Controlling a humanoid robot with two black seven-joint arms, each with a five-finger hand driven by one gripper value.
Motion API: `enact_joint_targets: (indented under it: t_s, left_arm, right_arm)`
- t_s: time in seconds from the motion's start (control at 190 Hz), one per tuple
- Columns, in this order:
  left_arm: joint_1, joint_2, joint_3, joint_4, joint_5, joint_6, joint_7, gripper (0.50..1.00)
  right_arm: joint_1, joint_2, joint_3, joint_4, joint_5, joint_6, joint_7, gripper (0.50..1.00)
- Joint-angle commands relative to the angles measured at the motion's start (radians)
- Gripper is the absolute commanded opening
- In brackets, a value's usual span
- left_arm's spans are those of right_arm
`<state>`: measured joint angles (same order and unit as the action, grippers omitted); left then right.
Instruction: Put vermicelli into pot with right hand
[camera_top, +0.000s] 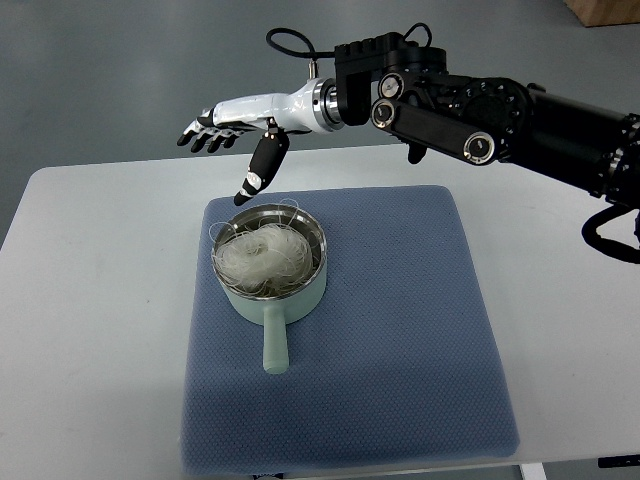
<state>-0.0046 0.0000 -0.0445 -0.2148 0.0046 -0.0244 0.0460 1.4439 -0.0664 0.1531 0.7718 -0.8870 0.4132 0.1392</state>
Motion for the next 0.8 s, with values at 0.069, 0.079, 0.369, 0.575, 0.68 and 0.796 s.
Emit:
enact_joint_targets:
  t_s: [0.069, 0.079, 0.369, 0.575, 0.68, 0.796]
  left_arm:
    - [0.000, 0.000, 0.000, -0.003, 0.000, 0.000, 0.000, 1.000]
    - [0.000, 0.000, 0.000, -0.003, 0.000, 0.000, 0.000, 1.000]
    - [0.000, 0.000, 0.002, -0.005, 0.000, -0.002, 0.003, 1.000]
    - [0.000, 0.000, 0.002, -0.006, 0.000, -0.002, 0.028, 1.000]
    - [0.000, 0.000, 0.002, -0.006, 0.002, -0.002, 0.028, 1.000]
    - [0.000, 0.000, 0.002, -0.015, 0.000, -0.002, 0.032, 1.000]
  right_arm:
    - [-0.165, -0.085, 0.281, 0.000, 0.111, -0.010, 0.000, 0.897]
    - [-0.178, -0.087, 0.304, 0.000, 0.123, -0.011, 0.000, 0.897]
    - [-0.608, 0.008, 0.878, 0.006, 0.525, -0.076, 0.079, 0.897]
    - [-0.709, 0.042, 0.957, -0.015, 0.657, -0.094, 0.100, 0.930]
    - [-0.718, 0.065, 0.962, -0.029, 0.658, -0.100, 0.109, 0.930]
    - [-0.726, 0.065, 0.962, -0.031, 0.658, -0.100, 0.135, 0.930]
